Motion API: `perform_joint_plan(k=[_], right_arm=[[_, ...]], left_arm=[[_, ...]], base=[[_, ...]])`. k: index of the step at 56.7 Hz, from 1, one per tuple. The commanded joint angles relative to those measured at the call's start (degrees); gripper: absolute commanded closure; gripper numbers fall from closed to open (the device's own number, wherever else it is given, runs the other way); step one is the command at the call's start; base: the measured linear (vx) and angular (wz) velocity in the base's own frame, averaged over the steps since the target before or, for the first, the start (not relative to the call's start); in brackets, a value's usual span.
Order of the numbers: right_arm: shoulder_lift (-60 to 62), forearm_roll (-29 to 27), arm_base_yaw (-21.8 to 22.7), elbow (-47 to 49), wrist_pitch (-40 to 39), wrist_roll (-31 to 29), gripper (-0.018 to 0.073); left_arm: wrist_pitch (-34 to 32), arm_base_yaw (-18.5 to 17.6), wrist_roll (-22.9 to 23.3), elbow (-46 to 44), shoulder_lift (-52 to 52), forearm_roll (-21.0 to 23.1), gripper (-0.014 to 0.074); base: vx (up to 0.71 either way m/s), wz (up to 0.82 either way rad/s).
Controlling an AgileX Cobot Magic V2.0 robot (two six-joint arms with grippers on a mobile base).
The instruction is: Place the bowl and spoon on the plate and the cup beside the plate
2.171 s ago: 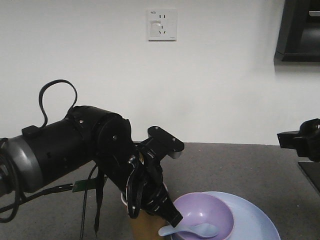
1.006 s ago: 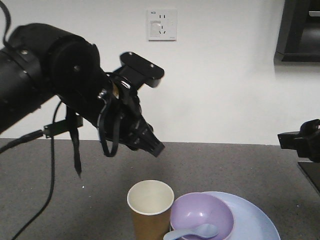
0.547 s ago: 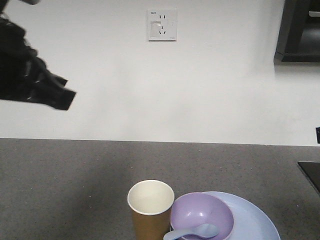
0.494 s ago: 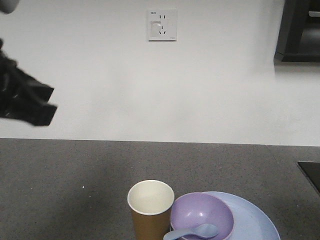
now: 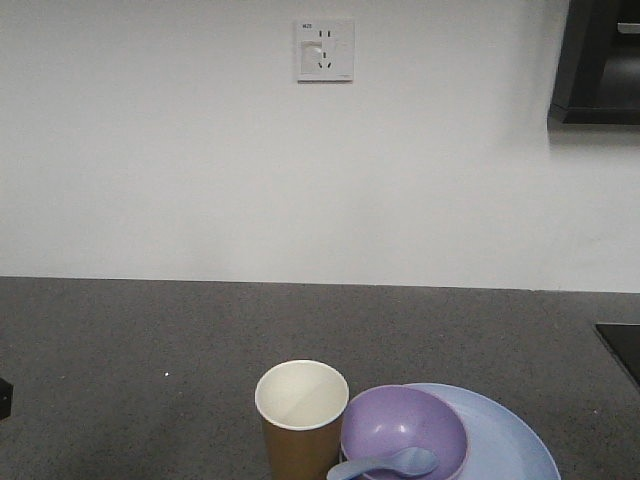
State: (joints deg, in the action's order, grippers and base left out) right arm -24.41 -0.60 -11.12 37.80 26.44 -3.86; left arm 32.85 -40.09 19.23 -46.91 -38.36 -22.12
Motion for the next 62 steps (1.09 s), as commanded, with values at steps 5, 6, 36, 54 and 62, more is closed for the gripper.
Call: perform_joint_plan(k=[5, 6, 36, 54, 62], right_arm=[[0.0, 0.3, 0.1, 0.8, -2.5, -0.1, 0.0571], [0.0, 0.3, 0.1, 0.8, -2.4, -0.1, 0.0571], [0.0, 0.3, 0.1, 0.8, -2.4, -0.1, 0.0571], [0.0, 0.3, 0.1, 0.8, -2.4, -0.1, 0.0571], [0.0, 0.3, 0.1, 0.8, -2.4, -0.1, 0.0571]], left_arm=[[-4.2, -0.1, 0.9, -0.3, 0.5, -0.8, 0.0604], [-4.2, -0.1, 0.9, -0.3, 0.5, -0.8, 0.0604], [-10.1, 1.5, -3.0, 0.3, 0.6, -1.2, 0.0603], [-31.6, 23.0, -15.1, 15.1, 10.6, 16.2, 0.0603], [-35.2, 29.4, -19.2, 26.8, 20.5, 20.3, 0.0603]], base=[[0.00, 0.00], [0.00, 0.00], [0.00, 0.00], [0.00, 0.00], [0.00, 0.00]])
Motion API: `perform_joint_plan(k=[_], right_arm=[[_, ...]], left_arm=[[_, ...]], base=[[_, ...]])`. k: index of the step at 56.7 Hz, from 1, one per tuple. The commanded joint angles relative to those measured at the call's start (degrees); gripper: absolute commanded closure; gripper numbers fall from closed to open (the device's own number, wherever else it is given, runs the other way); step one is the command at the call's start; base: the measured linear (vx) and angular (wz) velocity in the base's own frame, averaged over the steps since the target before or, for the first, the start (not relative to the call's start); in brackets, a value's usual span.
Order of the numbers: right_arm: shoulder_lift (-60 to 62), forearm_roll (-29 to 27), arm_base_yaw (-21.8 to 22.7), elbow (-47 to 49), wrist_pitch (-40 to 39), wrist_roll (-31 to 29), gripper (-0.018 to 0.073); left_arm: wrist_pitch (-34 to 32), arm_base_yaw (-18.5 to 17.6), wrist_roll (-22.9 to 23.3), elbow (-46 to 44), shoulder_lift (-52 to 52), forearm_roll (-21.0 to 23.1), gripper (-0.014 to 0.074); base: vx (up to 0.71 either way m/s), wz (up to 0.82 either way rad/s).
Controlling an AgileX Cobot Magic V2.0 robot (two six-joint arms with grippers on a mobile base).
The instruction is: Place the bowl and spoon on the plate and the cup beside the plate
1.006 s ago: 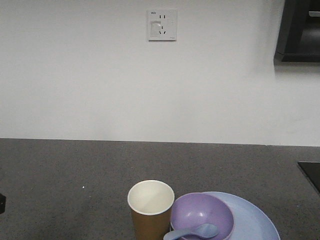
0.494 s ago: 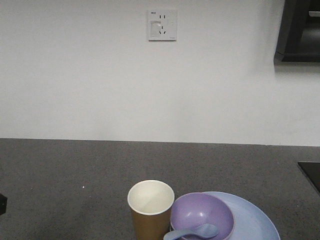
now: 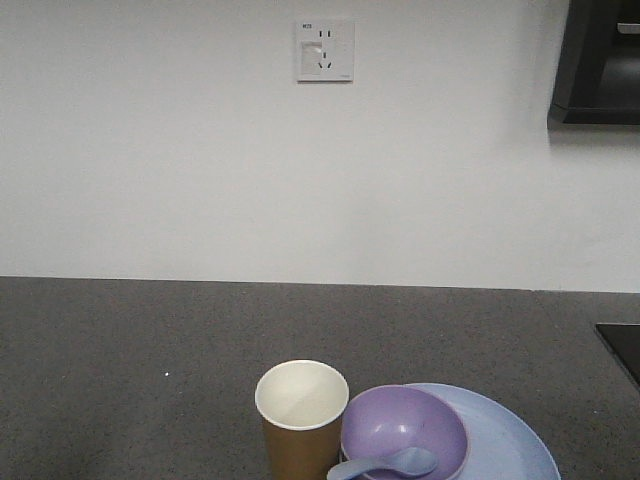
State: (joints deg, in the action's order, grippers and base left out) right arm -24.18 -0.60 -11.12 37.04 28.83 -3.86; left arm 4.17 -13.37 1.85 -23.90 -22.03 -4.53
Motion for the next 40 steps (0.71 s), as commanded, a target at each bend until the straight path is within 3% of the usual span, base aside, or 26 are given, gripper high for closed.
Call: perform_joint_plan(k=[1, 16, 20, 40], right_arm=[[-0.2, 0.3, 0.1, 1.6, -4.8, -0.1, 0.0571], [-0.2, 0.3, 0.1, 1.6, -4.8, -0.1, 0.0571], [-0.2, 0.3, 0.1, 1.6, -4.5, -0.1, 0.0571], [-0.1, 0.3, 0.1, 1.6, -4.6, -0.1, 0.0571]], left_arm=[[-6.6, 3.4, -1.8, 5.6, 5.8, 2.7, 0.0603], [-9.9, 8.8, -1.3, 24.1, 23.6, 4.5, 0.0603], [-6.7, 9.6, -1.8, 23.8, 23.4, 3.8, 0.0603], [-6.6, 9.6, -1.8, 23.9, 23.0, 3.7, 0.0603]], base=[[0.00, 0.00], [0.00, 0.00], [0.00, 0.00], [0.00, 0.00]])
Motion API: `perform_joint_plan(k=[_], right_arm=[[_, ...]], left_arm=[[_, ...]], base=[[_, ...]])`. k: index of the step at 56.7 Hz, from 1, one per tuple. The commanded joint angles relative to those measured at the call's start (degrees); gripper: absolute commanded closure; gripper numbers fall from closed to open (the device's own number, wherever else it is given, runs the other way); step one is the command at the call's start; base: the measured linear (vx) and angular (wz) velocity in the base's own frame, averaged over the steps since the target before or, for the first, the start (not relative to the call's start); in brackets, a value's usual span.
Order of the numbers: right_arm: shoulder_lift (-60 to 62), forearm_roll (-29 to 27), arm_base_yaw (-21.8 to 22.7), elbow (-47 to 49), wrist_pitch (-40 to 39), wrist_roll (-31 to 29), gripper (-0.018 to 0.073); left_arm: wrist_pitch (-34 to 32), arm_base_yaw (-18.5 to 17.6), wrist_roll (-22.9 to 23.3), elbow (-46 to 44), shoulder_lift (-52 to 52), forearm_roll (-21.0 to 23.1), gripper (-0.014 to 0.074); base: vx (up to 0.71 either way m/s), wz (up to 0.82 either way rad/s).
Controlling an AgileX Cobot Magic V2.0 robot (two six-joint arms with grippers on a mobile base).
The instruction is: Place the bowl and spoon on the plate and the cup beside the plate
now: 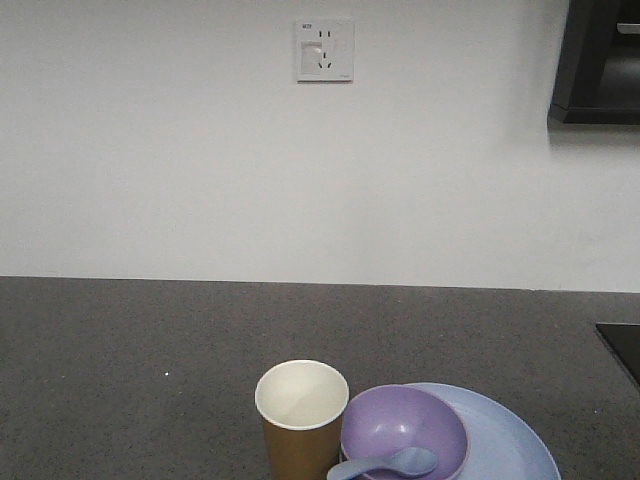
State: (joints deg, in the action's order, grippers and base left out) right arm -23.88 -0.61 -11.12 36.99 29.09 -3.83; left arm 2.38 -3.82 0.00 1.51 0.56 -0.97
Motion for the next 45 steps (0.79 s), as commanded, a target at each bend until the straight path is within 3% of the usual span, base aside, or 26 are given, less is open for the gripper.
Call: perform_joint_plan(k=[1, 32, 37, 45], right_arm=[[-0.3, 0.3, 0.1, 1.6, -4.8, -0.1, 0.0571], [-0.3, 0.6, 0.1, 1.3, -5.2, -0.3, 0.0571], [0.3, 0.6, 0.2, -3.2, -9.6, 0.0, 0.0571], [5.4, 0.3, 2.2, -19.6, -22.5, 4.3, 0.0571]], left_arm=[[-4.8, 0.1, 0.0, -1.5, 0.4, 0.1, 0.0603], [-4.8, 0.1, 0.0, -1.5, 0.4, 0.1, 0.0603], [-4.8, 0.1, 0.0, -1.5, 0.4, 0.1, 0.0603], [-4.8, 0.1, 0.0, -1.5, 0.4, 0.1, 0.0603]], base=[[0.00, 0.00], [0.00, 0.00], [0.00, 0.00], [0.00, 0.00]])
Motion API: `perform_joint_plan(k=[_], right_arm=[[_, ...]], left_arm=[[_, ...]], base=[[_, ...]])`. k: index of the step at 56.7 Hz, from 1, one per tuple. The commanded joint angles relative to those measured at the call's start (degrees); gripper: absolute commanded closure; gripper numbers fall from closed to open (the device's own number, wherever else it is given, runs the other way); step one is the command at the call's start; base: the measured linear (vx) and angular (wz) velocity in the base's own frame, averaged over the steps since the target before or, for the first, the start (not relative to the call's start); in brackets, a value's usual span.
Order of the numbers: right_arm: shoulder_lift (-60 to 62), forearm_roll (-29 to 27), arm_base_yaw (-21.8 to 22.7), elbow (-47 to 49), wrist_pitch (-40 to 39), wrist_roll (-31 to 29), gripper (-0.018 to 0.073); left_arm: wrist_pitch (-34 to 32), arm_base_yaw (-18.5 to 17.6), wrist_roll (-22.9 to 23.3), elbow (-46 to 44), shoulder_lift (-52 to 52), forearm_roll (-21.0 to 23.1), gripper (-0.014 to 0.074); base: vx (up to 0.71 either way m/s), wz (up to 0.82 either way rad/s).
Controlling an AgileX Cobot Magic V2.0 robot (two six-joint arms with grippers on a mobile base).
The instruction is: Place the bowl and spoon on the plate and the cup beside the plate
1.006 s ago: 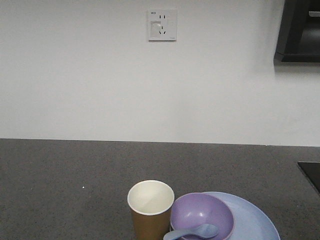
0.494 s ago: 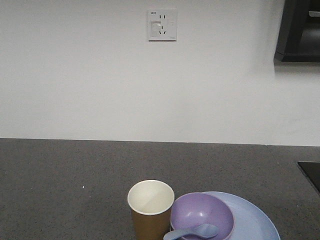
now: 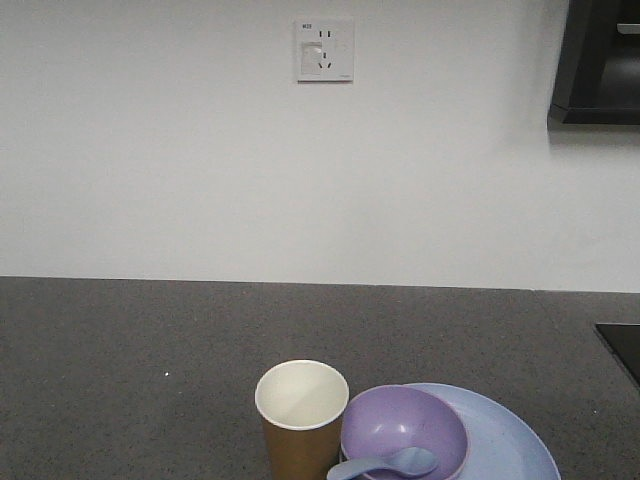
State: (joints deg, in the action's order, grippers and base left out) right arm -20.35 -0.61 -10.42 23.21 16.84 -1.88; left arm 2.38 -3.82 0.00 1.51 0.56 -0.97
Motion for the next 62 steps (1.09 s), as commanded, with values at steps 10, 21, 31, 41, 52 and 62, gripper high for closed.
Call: perform_joint_plan(k=[10, 21, 31, 41, 52, 62], right_arm=[[13.5, 0.3, 10.6, -23.3, -19.1, 7.9, 0.0571], [20.9, 0.6, 16.2, -25.2, -15.0, 8.3, 0.0571], [21.4, 0.6, 16.5, -25.2, -14.9, 8.3, 0.0571], [21.3, 0.6, 16.5, -25.2, -14.6, 8.3, 0.0571], [21.3, 0.6, 16.5, -25.2, -14.6, 8.3, 0.0571], [21.3, 0.6, 16.5, -25.2, -14.6, 8.3, 0.0571]], left_arm=[[-4.8, 0.1, 0.0, -1.5, 0.4, 0.1, 0.0603], [-4.7, 0.1, 0.0, -1.5, 0.4, 0.1, 0.0603], [-4.6, 0.1, 0.0, -1.5, 0.4, 0.1, 0.0603], [-4.6, 0.1, 0.0, -1.5, 0.4, 0.1, 0.0603], [-4.6, 0.1, 0.0, -1.5, 0.4, 0.1, 0.0603], [-4.6, 0.1, 0.0, -1.5, 0.4, 0.1, 0.0603]], base=[[0.00, 0.00], [0.00, 0.00], [0.00, 0.00], [0.00, 0.00], [0.00, 0.00], [0.00, 0.00]])
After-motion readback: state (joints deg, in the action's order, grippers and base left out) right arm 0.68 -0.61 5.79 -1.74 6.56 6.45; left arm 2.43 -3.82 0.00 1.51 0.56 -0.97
